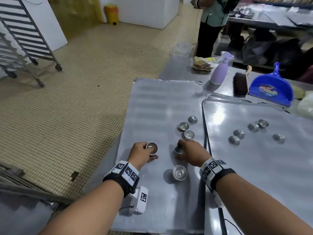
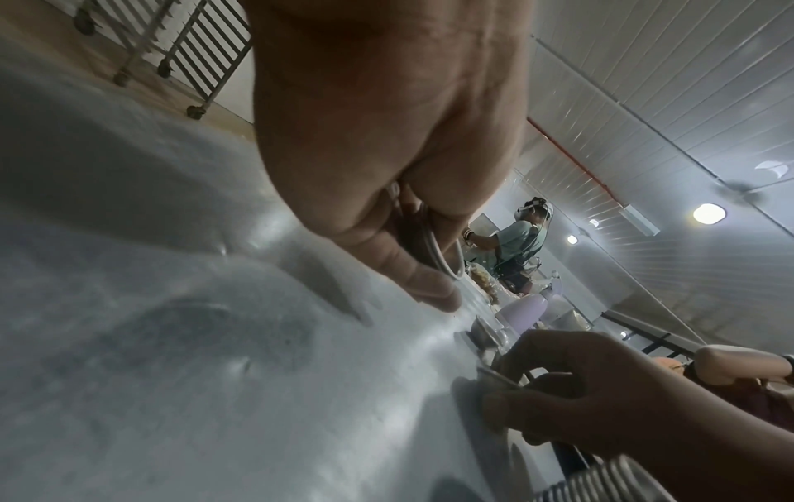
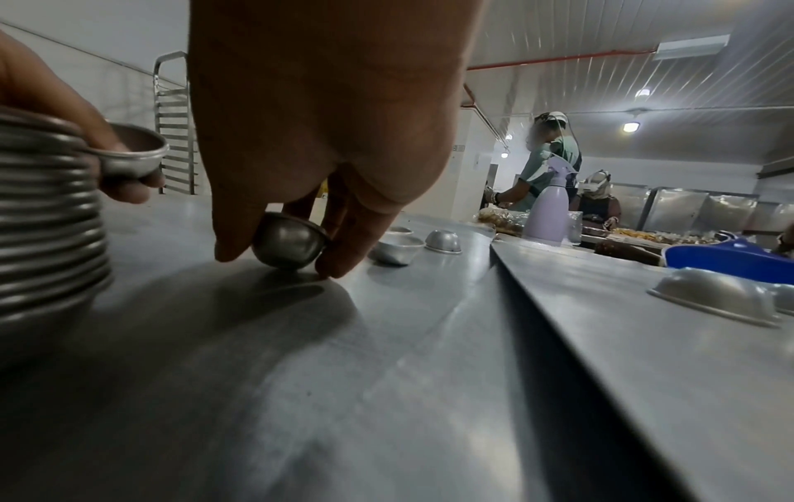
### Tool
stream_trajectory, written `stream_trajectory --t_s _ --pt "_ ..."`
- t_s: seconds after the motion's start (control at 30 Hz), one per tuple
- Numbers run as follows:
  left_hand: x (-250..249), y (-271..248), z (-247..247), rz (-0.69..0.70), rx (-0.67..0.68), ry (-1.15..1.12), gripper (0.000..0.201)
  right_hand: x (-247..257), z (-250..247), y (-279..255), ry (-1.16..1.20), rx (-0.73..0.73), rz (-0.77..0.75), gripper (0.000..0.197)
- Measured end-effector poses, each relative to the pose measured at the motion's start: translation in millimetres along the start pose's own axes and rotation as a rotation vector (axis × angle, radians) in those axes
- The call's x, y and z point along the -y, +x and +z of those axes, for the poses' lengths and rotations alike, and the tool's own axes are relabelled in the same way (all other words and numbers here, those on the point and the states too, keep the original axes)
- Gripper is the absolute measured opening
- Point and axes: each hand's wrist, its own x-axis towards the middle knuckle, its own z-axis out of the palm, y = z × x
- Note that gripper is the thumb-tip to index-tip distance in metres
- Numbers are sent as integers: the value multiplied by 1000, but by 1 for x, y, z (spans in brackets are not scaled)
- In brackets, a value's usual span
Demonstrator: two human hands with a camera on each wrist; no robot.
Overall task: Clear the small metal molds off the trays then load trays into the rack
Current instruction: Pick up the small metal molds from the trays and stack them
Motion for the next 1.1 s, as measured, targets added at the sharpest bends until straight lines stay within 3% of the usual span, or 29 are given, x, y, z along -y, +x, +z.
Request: stream_trajectory --t_s 0.2,0.5,0.67,0.87,1.1 --pt "4 -5 3 -3 8 94 18 -6 -2 -19 27 61 48 71" --pt "2 -3 5 1 18 124 17 0 -6 -23 10 83 -13 75" --pt "2 -5 1 0 16 130 16 5 1 -12 -30 104 -40 56" --pt "-4 0 3 4 11 104 17 -9 -3 -16 -7 72 80 32" --pt "-26 5 21 -12 34 -9 15 -2 -48 -30 194 -217 70 24"
